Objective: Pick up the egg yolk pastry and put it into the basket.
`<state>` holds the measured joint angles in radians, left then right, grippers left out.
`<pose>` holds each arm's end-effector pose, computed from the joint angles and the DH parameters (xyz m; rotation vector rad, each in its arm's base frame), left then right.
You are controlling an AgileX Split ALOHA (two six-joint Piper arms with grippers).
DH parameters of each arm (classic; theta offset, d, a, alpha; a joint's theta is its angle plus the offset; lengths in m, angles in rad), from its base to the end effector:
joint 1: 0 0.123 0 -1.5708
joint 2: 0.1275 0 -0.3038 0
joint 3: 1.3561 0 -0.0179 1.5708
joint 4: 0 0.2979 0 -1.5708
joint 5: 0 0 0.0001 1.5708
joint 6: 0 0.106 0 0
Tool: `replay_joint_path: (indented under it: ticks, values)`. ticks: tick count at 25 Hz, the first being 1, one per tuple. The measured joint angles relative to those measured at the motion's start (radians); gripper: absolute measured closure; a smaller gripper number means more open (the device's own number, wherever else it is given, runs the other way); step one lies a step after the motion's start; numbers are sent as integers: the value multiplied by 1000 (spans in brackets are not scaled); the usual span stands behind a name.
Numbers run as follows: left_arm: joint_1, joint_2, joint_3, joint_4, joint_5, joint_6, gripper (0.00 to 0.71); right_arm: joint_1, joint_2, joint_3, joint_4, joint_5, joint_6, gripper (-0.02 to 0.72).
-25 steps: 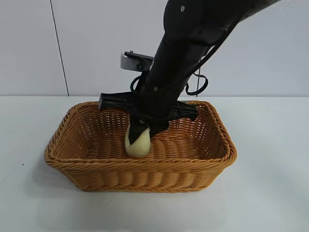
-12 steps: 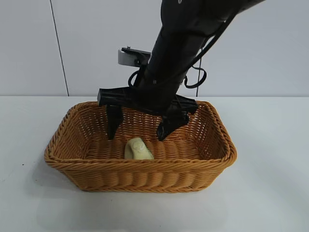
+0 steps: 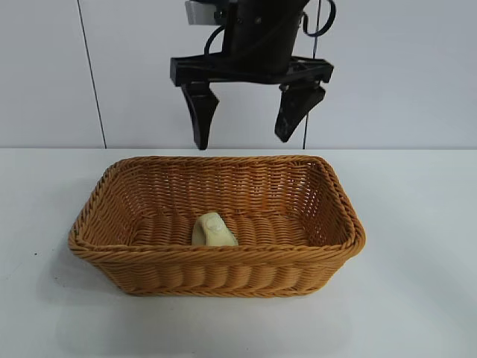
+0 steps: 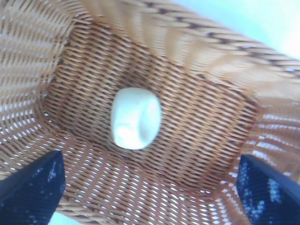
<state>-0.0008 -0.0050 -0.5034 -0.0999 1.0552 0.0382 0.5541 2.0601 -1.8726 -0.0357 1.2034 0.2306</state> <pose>0.0297 -0.0092 0.2953 0.0443 2.0272 -0.0957 0.4286 0.2610 0.2566 -0.4756 2.8402 0.1013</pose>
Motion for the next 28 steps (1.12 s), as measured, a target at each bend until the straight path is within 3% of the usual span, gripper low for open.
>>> replay_joint_path:
  ticks: [13, 21, 28]
  values:
    - [0, 0, 0, 0, 0, 0, 25, -321, 0, -28, -25, 7, -3, 10]
    - [0, 0, 0, 0, 0, 0, 25, -516, 0, -28, -33, 7, -49, 10]
    - [0, 0, 0, 0, 0, 0, 25, -577, 0, -28, -35, 8, -60, 10]
